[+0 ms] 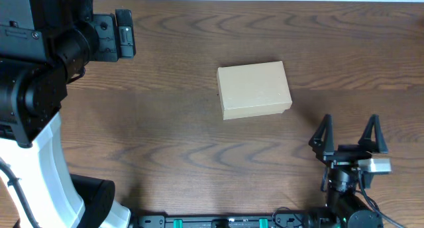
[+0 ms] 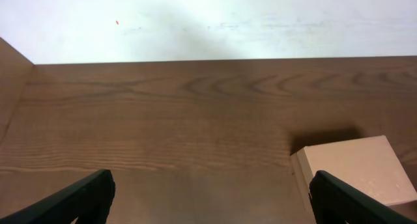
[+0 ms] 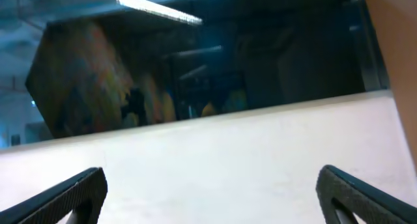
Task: Pack container
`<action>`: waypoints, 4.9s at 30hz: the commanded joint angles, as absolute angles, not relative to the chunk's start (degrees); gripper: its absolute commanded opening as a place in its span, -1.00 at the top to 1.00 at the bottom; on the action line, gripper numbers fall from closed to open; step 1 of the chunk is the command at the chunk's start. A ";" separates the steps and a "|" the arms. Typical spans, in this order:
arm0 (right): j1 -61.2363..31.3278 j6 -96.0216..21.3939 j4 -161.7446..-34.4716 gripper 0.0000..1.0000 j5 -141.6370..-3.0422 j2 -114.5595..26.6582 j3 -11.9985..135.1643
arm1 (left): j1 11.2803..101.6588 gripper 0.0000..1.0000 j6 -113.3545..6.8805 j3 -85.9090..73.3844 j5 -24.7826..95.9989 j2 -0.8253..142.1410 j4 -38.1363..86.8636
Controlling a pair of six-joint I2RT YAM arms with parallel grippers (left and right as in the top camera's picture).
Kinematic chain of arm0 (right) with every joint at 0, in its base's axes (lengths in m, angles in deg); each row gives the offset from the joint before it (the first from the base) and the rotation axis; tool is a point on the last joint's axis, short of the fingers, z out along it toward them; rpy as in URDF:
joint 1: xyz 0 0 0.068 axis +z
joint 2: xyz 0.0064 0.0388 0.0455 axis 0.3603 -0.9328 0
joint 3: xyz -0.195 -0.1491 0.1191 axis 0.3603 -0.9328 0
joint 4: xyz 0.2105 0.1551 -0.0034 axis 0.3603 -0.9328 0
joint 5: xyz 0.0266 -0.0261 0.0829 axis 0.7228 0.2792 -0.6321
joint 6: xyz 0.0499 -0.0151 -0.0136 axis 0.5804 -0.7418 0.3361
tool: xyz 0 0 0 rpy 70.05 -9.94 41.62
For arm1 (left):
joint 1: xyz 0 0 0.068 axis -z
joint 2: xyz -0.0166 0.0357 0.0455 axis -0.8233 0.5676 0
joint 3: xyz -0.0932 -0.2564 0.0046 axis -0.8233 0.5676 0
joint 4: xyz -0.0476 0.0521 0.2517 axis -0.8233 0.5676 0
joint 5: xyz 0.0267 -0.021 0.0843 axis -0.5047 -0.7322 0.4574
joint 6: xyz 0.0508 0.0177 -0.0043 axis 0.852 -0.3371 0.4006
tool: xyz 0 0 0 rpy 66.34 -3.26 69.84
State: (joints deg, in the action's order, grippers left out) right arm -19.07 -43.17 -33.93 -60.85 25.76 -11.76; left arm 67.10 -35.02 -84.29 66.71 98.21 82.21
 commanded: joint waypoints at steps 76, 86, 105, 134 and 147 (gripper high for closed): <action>-19.64 -59.21 -69.57 -0.98 -64.98 26.44 -11.98 | 67.06 -0.90 -34.47 -85.08 68.00 94.34 79.41; -19.64 -59.19 -69.57 -0.99 -64.98 26.44 -11.98 | 57.29 -0.90 -29.93 -53.17 59.72 73.05 37.95; -19.64 -59.19 -69.55 -0.98 -64.98 26.44 -11.98 | 38.19 -0.91 -29.66 16.71 53.97 34.06 4.03; -19.64 -59.21 -69.57 -0.98 -64.98 26.44 -11.98 | 54.91 -0.90 -33.95 60.25 51.83 8.99 -14.31; -19.64 -59.21 -69.55 -0.98 -64.98 26.44 -11.98 | 54.93 -0.90 -33.97 67.85 51.80 0.07 -14.71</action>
